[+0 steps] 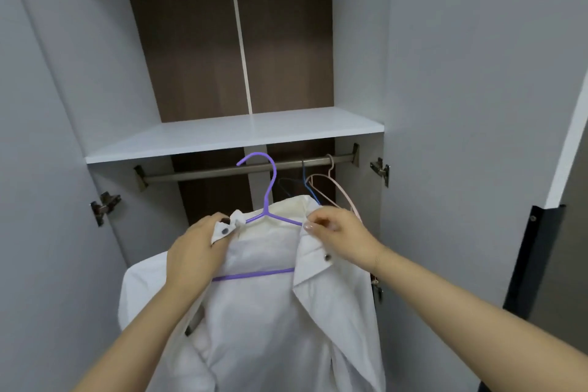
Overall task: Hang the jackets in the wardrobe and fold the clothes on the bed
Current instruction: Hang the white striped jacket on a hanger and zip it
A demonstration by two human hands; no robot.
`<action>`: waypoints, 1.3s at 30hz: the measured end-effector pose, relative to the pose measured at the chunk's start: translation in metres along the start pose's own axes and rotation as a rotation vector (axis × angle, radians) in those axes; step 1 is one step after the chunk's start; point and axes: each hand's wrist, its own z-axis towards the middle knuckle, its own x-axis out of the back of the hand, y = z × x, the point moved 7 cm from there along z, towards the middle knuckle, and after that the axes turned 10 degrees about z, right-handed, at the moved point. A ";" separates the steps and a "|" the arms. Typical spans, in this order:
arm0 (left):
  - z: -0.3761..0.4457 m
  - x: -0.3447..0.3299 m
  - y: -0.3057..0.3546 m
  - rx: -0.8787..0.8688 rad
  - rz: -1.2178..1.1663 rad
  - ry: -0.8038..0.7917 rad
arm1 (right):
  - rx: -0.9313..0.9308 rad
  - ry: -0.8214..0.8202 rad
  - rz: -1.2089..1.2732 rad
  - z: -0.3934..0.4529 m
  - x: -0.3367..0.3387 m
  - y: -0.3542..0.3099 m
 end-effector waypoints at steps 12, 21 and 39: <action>0.027 -0.002 0.010 0.152 -0.520 0.048 | 0.196 0.021 -0.411 0.014 -0.007 -0.033; -0.005 0.010 0.029 0.310 -0.695 -0.013 | 0.092 0.336 -0.529 0.026 0.009 -0.020; 0.027 0.021 0.015 -0.249 -0.160 -0.142 | -0.053 0.131 -0.120 0.041 -0.007 -0.076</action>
